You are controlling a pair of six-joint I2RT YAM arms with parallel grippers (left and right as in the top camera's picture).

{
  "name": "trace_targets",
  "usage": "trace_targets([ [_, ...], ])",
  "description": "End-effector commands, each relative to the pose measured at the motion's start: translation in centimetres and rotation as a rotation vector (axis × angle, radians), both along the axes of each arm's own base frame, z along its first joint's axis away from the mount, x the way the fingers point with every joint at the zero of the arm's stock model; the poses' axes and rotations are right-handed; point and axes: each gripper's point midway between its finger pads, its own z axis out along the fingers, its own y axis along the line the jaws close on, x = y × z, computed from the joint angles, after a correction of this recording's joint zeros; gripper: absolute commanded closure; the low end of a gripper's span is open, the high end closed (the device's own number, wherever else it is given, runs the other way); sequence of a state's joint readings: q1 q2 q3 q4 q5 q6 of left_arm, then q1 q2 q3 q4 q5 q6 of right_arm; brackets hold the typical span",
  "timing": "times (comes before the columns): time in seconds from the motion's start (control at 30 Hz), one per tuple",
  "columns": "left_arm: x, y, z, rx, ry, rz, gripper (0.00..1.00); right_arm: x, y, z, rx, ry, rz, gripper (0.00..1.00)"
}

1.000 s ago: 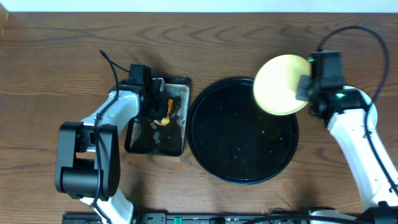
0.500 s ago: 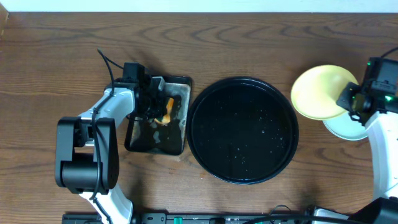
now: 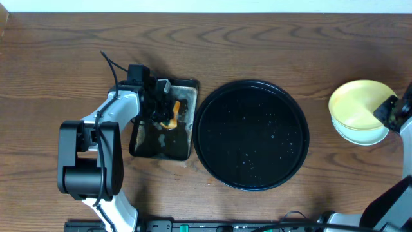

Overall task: Clean dirty plates on tray and stack at the side
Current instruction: 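Carry the yellow plate right and lower it onto the pale green plates, then release the yellow plate on the stack and open the right gripper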

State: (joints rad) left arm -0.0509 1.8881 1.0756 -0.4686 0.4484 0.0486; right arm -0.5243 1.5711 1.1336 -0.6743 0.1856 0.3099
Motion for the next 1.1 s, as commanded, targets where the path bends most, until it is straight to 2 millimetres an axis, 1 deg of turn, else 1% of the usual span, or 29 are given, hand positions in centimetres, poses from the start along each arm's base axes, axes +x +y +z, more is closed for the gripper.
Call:
trace_targets([
  [0.0,-2.1,0.4,-2.5,0.048,0.086,0.0,0.93,0.1,-1.8,-0.2,0.006,-0.033,-0.062,0.98],
  [0.03,-1.9,0.4,-2.2,0.047,0.075,0.0,0.92,0.2,-2.1,-0.2,0.007,-0.044,-0.066,0.93],
  [0.07,-1.8,0.4,-1.9,0.047,0.064,0.001,0.84,0.5,-2.2,-0.2,0.012,-0.057,-0.064,0.78],
  [0.1,-1.6,0.4,-1.6,0.046,0.051,0.001,0.66,0.8,-2.1,-0.1,0.018,-0.074,-0.059,0.6],
  [0.13,-1.4,0.4,-1.3,0.045,0.039,0.001,0.62,1.1,-1.9,-0.1,0.03,-0.087,-0.049,0.54],
  [0.17,-1.2,0.4,-1.2,0.045,0.033,0.002,0.6,1.3,-1.7,-0.1,0.044,-0.097,-0.04,0.53],
  [0.2,-1.1,0.4,-1.1,0.044,0.026,0.002,0.55,1.9,-0.8,-0.2,0.088,-0.123,-0.012,0.52],
  [0.23,-1.1,0.4,-1.0,0.044,0.025,0.002,0.53,2.4,0.1,-0.2,0.129,-0.143,0.016,0.52],
  [0.37,-1.1,0.4,-1.0,0.045,0.023,0.002,0.52,3.8,4.4,-0.5,0.279,-0.174,0.171,0.53],
  [0.43,-0.9,0.5,-0.9,0.051,0.013,0.005,0.52,3.8,6.5,-0.8,0.32,-0.148,0.237,0.52],
  [0.5,-0.4,1.0,-0.9,0.079,-0.001,0.029,0.5,3.6,8.5,-1.2,0.347,-0.105,0.291,0.51],
  [0.67,0.6,1.4,-0.6,0.099,-0.045,0.04,0.49,3.7,12.7,-1.6,0.357,-0.033,0.444,0.51],
  [0.73,1.2,1.4,-0.4,0.102,-0.065,0.058,0.49,3.9,14.3,-1.6,0.36,-0.02,0.491,0.51],
  [0.8,1.5,1.6,-0.1,0.111,-0.08,0.07,0.49,4.2,15.5,-1.6,0.356,-0.013,0.536,0.51],
  [0.83,1.6,1.6,0.1,0.11,-0.088,0.071,0.53,4.3,16.0,-1.6,0.348,-0.011,0.566,0.51],
  [0.87,1.7,1.6,0.3,0.11,-0.092,0.071,0.59,4.4,16.3,-1.6,0.341,-0.008,0.581,0.51],
  [0.9,1.7,1.6,0.5,0.109,-0.096,0.072,0.7,4.4,16.5,-1.6,0.331,-0.001,0.587,0.51],
  [0.93,1.6,1.6,0.6,0.106,-0.09,0.084,0.87,4.5,16.6,-1.7,0.32,0.006,0.592,0.51],
  [0.97,1.4,1.6,0.7,0.102,-0.08,0.098,0.92,4.5,16.7,-1.7,0.31,0.013,0.594,0.51],
  [1.07,0.2,1.2,0.4,0.104,-0.026,0.099,0.93,4.5,17.0,-1.8,0.305,0.017,0.604,0.51],
])
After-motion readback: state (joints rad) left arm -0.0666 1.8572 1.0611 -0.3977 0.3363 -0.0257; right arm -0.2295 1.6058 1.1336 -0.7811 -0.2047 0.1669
